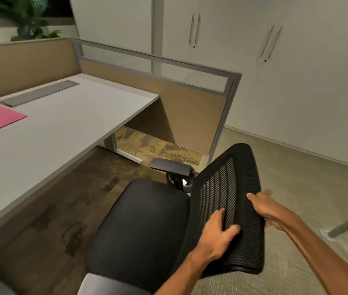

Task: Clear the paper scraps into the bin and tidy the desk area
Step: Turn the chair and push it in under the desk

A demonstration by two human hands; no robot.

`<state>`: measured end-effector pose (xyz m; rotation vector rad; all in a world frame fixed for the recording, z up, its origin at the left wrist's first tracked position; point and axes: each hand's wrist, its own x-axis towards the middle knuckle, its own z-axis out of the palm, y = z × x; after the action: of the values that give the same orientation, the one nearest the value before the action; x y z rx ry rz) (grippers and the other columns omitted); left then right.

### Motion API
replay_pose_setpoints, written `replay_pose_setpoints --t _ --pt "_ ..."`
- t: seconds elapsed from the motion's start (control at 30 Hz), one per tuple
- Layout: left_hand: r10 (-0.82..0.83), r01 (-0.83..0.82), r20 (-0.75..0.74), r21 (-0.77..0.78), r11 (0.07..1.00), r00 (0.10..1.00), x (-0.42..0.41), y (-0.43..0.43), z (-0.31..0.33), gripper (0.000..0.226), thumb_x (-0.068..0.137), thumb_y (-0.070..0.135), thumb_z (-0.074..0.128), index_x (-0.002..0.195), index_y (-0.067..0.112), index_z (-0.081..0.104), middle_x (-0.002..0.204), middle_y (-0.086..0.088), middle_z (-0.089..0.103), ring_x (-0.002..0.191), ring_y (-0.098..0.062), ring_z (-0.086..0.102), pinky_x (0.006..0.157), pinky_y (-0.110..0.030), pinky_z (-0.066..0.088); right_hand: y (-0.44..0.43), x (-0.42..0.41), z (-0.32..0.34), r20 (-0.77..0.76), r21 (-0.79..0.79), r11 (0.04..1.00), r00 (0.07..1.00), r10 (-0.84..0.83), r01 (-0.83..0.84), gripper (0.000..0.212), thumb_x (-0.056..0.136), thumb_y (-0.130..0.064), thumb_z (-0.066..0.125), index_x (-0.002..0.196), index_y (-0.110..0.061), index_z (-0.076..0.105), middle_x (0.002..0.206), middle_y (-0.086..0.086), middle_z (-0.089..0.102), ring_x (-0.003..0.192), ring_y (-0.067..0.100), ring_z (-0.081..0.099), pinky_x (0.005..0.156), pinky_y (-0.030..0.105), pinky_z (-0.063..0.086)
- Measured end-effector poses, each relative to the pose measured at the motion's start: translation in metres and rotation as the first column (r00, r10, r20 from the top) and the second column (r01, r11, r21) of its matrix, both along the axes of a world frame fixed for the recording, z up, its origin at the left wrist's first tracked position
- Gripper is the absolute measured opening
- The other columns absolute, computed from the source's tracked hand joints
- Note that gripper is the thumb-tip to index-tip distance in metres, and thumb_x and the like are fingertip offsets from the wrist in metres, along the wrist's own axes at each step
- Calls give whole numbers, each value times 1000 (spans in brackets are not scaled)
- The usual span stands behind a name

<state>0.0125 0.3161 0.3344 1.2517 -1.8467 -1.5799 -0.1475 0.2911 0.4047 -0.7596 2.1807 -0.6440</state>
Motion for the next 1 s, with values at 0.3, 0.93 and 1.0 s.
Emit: replay_pose_setpoints --t 0.3,0.93,1.0 --pt "-1 27 256 -97 995 967 -12 -10 39 123 50 60 81 147 18 18 150 -10 30 137 -31 33 110 -48 37 -30 16 -8 146 19 992 982 123 -127 41 98 -34 41 124 -4 32 107 24 59 80 34 64 48 43 55" --pt "-25 3 380 57 998 925 71 -33 63 100 67 40 78 147 33 19 139 -7 45 121 -26 49 104 -40 45 -99 31 -16 -711 84 538 328 622 -839 46 92 -57 39 134 -37 43 159 -2 18 148 26 3 116 52 14" --pt "-30 11 388 51 999 921 81 -33 64 98 69 37 77 147 34 19 139 -7 45 120 -25 50 103 -37 45 -97 41 -18 -720 72 543 333 608 -837 47 93 -55 39 135 -35 42 159 -1 19 147 27 4 117 51 15"
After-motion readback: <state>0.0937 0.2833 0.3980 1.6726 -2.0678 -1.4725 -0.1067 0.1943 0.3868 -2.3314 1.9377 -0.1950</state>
